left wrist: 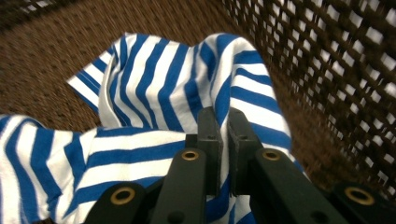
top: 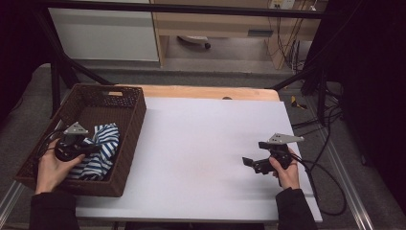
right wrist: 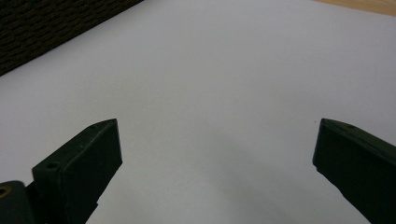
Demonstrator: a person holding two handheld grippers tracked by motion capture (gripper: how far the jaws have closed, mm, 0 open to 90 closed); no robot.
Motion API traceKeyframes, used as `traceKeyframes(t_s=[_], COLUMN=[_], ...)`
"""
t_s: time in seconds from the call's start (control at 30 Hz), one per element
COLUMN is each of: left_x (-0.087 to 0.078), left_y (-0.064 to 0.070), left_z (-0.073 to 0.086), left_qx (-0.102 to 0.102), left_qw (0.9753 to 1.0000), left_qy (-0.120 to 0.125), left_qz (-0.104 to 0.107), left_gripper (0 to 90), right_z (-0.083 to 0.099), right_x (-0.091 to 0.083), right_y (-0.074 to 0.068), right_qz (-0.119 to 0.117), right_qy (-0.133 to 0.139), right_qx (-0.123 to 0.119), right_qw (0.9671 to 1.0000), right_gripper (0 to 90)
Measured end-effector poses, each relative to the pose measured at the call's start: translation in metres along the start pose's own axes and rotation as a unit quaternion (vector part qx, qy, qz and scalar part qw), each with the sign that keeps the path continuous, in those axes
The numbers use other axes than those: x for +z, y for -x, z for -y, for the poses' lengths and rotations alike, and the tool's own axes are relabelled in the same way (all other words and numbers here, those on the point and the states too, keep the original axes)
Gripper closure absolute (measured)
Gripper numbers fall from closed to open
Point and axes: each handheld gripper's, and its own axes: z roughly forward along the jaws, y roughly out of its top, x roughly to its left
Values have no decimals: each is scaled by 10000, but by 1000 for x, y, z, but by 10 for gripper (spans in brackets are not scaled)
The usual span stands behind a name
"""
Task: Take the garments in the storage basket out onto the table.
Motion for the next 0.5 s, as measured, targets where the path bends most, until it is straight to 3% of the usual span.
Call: traceKeyframes(t_s=[0.1,0.2,0.5], left_x=[-7,-13,-24], left_y=[-1,-1,0], left_z=[-2,-5,-13], left_qx=[-85,-169,-252], left_qw=[9996,9992,9991], left_qy=[225,350,319], left_qz=[-121,-72,-108], left_gripper=[857,858,863], right_z=[0,0,0], right_x=[0,0,-1], right_y=[0,0,0], right_qz=[2,0,-1], right_qy=[0,3,5], right_qx=[-2,-11,10], right_qw=[10000,10000,10000], right_gripper=[17,17,17])
